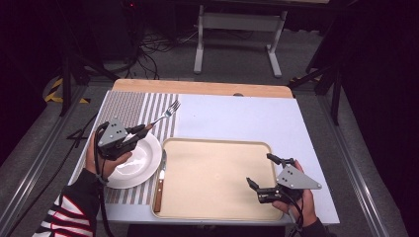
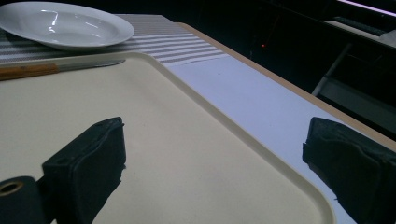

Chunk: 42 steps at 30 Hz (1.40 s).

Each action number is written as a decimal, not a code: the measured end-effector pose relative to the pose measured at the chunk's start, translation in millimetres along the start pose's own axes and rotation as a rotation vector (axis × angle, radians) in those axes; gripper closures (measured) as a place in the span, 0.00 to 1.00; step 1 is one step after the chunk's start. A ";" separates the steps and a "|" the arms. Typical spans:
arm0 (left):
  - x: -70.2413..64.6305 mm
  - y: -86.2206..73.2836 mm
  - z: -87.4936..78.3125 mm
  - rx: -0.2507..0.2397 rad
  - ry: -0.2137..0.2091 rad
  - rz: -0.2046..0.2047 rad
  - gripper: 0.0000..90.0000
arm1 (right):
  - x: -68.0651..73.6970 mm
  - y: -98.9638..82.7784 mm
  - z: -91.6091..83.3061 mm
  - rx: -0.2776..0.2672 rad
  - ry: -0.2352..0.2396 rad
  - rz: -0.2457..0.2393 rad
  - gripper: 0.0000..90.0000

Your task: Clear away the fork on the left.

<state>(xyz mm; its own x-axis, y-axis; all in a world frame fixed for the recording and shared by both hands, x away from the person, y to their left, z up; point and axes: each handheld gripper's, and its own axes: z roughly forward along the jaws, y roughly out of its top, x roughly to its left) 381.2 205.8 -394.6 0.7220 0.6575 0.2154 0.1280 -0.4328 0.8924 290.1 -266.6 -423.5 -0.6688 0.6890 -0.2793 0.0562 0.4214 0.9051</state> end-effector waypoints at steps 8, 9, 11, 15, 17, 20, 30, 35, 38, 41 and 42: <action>-15.1 0.5 5.0 -0.007 -0.021 0.021 0.86 | 3.5 2.1 -4.2 -0.002 -0.007 -0.013 0.07; -16.4 0.4 6.2 -0.009 -0.033 0.019 0.86 | 3.5 2.1 -4.2 -0.004 -0.006 -0.012 0.07; -19.8 1.1 7.6 -0.010 -0.036 0.023 0.86 | 4.1 1.9 -3.9 0.002 -0.007 -0.014 0.07; -27.2 3.4 8.9 -0.027 -0.060 0.026 0.86 | 5.6 2.1 -5.3 0.004 -0.008 -0.020 0.07; -30.5 4.6 9.2 -0.028 -0.063 0.034 0.86 | 5.5 2.2 -5.4 0.004 -0.010 -0.017 0.07; -34.6 5.9 9.6 -0.026 -0.078 0.043 0.86 | 5.9 2.1 -4.3 0.010 -0.013 -0.017 0.07; -50.7 8.8 12.7 -0.024 -0.114 0.071 0.86 | 8.2 2.0 -2.4 0.018 -0.011 -0.020 0.07; -58.0 10.4 14.8 -0.023 -0.129 0.084 0.86 | 8.7 1.2 -1.9 0.023 -0.009 -0.024 0.07; -62.1 10.4 16.1 -0.017 -0.144 0.095 0.86 | 9.3 1.3 -3.0 0.022 -0.010 -0.027 0.07; -69.2 9.9 16.2 -0.004 -0.155 0.117 0.86 | 9.7 1.5 -4.0 0.021 -0.013 -0.030 0.07; -71.3 9.5 16.2 -0.003 -0.154 0.116 0.86 | 9.7 1.5 -4.2 0.020 -0.013 -0.029 0.07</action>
<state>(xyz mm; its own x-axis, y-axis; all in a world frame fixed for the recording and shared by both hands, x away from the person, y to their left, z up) 341.9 144.8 -407.9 0.8275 0.5007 0.2539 0.0359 -0.4985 0.8661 280.7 -261.7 -423.4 -0.6604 0.6839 -0.3101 0.0519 0.4535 0.8897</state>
